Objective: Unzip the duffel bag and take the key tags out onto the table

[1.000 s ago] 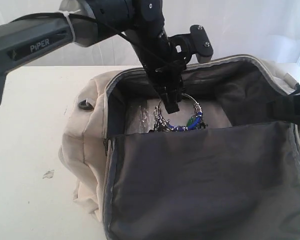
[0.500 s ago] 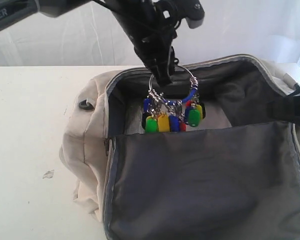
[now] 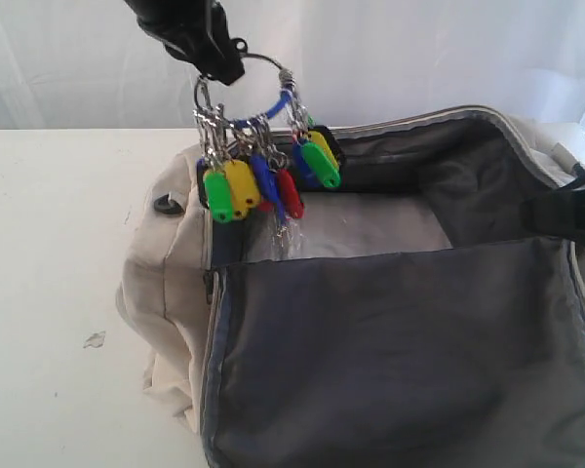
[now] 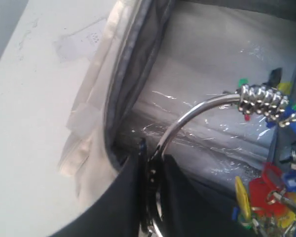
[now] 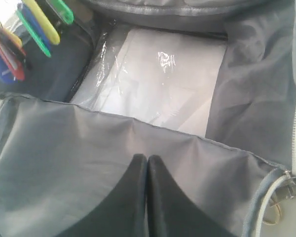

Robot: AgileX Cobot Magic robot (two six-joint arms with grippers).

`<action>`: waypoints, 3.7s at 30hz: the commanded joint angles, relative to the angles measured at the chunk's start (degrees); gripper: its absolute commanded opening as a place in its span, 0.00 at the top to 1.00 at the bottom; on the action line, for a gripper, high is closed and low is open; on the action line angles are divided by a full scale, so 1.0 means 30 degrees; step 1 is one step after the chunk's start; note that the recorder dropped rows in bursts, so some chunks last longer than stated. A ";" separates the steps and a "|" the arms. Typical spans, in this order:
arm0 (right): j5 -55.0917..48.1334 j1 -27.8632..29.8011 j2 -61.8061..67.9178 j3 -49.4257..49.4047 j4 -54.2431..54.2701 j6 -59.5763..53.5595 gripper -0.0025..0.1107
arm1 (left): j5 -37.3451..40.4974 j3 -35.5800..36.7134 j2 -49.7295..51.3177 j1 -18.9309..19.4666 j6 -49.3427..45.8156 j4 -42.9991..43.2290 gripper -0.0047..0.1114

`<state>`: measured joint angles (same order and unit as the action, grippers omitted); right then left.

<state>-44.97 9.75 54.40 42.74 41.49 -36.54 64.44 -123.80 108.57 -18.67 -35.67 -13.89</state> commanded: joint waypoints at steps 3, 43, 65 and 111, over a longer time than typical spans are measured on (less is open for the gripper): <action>0.0148 -0.0007 0.0008 -0.0072 -0.0031 -0.0235 0.98 | 0.1841 -0.0043 -0.2358 0.3964 0.0189 -0.0313 0.96; 0.0224 -0.0007 0.0008 -0.0072 0.0003 -0.0235 0.98 | -0.7995 1.7479 0.0251 0.7944 -0.3910 -0.5446 0.80; 0.1836 -0.0007 0.0008 -0.0072 -0.0037 -0.0707 0.98 | -0.2429 1.3402 -0.6628 0.7985 0.4324 -0.0001 0.58; 0.3730 -0.0007 0.0008 -0.0072 -0.0001 -0.0707 0.98 | -0.3636 2.1550 -2.3512 0.7985 0.4977 -0.1142 0.96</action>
<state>-34.20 9.75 54.40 42.74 41.46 -38.03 53.11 -59.39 40.74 5.29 -21.15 -16.86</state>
